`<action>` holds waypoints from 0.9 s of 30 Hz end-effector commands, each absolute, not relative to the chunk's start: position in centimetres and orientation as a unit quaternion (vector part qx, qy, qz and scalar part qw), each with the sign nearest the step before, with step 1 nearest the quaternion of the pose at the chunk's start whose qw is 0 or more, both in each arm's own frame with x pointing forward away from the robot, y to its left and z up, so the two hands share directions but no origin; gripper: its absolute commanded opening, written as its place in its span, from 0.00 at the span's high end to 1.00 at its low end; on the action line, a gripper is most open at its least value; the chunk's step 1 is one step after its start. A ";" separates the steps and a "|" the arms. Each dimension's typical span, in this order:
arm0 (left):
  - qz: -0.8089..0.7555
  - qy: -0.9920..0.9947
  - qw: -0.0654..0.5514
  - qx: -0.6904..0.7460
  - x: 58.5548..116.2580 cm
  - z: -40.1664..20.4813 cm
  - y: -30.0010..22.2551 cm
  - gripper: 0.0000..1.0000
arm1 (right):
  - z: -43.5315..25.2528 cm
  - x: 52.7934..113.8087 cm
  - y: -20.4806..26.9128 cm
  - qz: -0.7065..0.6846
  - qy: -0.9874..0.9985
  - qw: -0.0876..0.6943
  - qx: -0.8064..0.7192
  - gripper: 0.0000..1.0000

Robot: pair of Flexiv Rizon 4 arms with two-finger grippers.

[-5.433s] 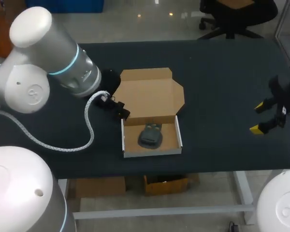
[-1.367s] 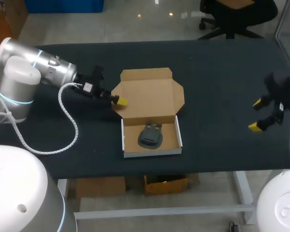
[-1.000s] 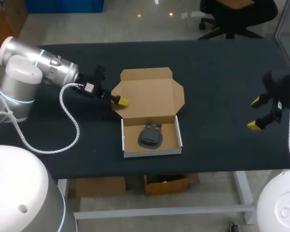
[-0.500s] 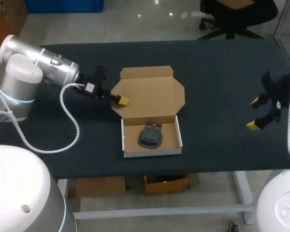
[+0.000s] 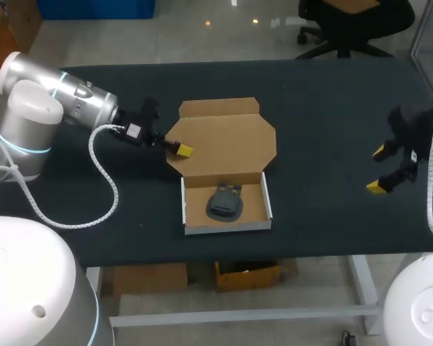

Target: Assemble the packaging by folding the flat box into shape, placing the metal phone stand inside, and closing the box properly

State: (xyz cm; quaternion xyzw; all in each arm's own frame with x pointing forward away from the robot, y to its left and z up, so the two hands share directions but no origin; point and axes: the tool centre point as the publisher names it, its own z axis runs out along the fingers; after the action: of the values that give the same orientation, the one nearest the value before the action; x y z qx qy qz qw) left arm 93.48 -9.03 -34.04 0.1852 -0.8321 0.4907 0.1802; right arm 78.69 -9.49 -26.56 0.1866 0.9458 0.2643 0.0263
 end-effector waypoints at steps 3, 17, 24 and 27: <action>0.491 -0.834 0.178 0.180 93.4 -34.0 -9.0 1.00 | -26.4 78.8 -9.4 0.265 0.946 0.023 0.184 0.00; 0.498 -0.838 0.170 0.141 93.0 -33.4 -9.4 1.00 | -26.2 78.9 -9.2 0.264 0.947 0.022 0.181 0.00; 0.511 -0.837 0.156 0.115 92.7 -33.4 -9.4 1.00 | -26.3 78.8 -9.2 0.263 0.947 0.022 0.182 0.00; 0.513 -0.838 0.148 0.107 92.6 -33.4 -9.4 1.00 | -26.2 78.8 -9.3 0.263 0.947 0.022 0.182 0.00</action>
State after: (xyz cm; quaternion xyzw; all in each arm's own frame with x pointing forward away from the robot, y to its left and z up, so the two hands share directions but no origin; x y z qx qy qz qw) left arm 92.76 -9.45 -33.19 0.1073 -0.8392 0.5118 0.1493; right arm 78.83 -9.11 -26.46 0.1825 0.9471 0.2630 0.0239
